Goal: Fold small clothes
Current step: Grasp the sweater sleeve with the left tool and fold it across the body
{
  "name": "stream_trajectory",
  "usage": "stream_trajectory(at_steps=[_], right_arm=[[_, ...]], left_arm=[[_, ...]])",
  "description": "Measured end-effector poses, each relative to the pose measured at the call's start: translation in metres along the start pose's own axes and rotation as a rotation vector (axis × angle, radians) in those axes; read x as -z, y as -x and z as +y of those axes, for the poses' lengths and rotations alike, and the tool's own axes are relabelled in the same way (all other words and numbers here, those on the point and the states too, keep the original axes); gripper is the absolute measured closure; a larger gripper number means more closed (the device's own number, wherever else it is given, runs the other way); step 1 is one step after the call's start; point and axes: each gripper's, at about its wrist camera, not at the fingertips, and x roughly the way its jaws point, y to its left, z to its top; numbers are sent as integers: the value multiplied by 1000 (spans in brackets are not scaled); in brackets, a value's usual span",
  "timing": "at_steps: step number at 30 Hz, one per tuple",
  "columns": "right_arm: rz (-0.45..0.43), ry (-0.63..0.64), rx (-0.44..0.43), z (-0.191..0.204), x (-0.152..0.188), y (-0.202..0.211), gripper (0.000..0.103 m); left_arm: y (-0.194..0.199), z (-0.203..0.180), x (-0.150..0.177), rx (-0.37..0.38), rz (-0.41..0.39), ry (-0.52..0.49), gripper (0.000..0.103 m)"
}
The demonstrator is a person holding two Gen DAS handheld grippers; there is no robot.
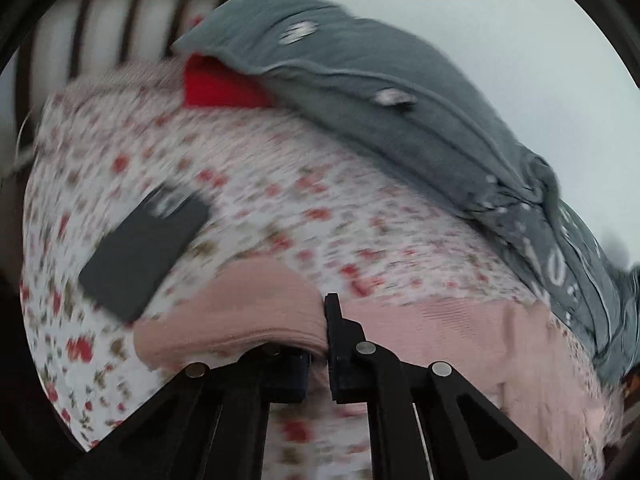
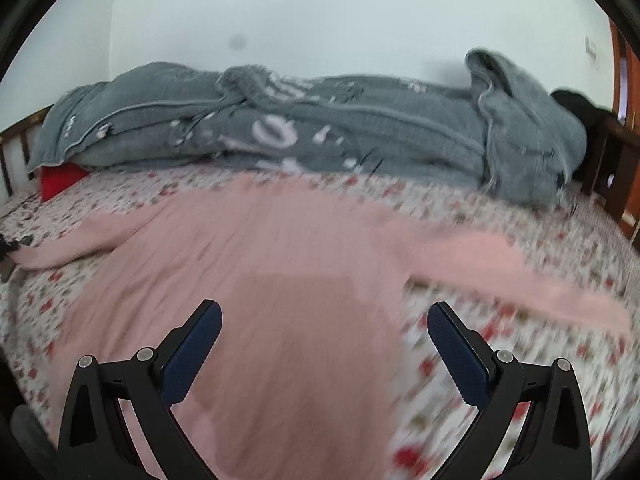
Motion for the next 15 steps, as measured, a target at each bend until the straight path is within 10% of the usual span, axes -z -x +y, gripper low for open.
stream_trajectory(at_steps=[8, 15], right_arm=[[-23, -152, -26, -70, -38, -29, 2], [27, -386, -25, -140, -10, -51, 2]], left_arm=[[7, -177, -4, 101, -37, -246, 96], [-10, -350, 64, 297, 41, -431, 96]])
